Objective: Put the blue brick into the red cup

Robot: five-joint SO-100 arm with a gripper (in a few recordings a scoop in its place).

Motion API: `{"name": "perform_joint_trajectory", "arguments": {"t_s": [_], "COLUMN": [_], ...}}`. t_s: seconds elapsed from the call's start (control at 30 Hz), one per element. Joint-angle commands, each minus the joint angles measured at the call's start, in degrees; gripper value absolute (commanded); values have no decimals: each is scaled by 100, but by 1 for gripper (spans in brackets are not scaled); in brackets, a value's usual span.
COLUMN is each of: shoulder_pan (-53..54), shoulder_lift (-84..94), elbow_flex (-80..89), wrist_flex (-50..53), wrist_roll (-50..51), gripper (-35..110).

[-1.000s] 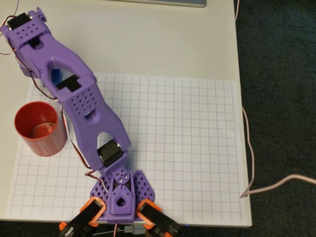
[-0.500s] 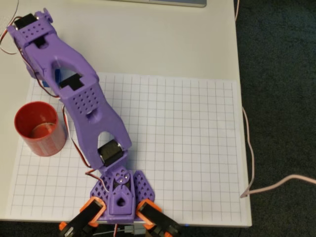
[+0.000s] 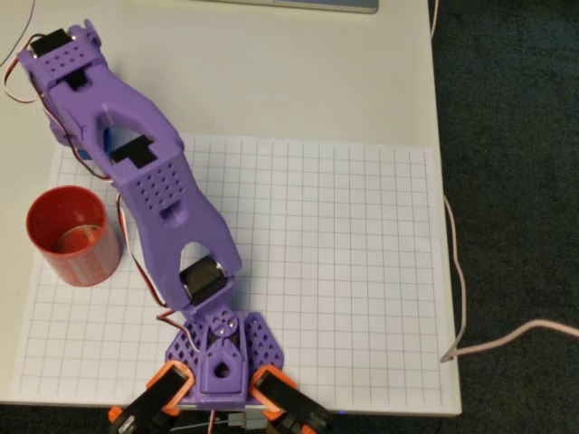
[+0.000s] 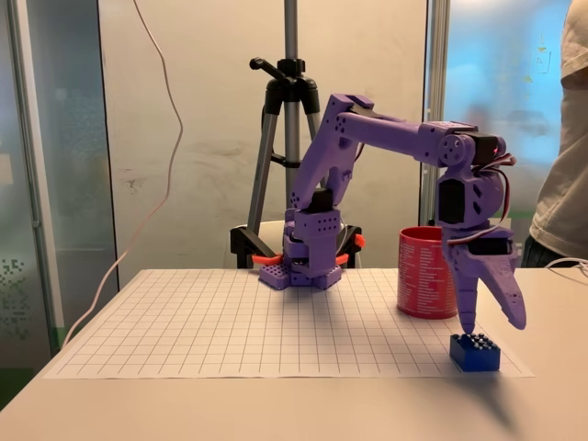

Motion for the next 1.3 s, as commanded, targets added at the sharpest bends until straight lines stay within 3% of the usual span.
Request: {"name": "perform_joint_trajectory", "arguments": {"t_s": [0.0, 0.6, 1.07, 1.17, 1.23, 1.27], "shoulder_pan": [-18, -193, -466, -369, -272, -220], "shoulder_lift": [369, 299, -237, -220, -202, -185], "elbow_flex": [44, 132, 149, 149, 141, 141], "wrist_flex": [255, 545, -88, -167, -229, -220], "wrist_roll": [-18, 132, 149, 9, -18, 105], "gripper": [61, 61, 58, 39, 3, 0]}}
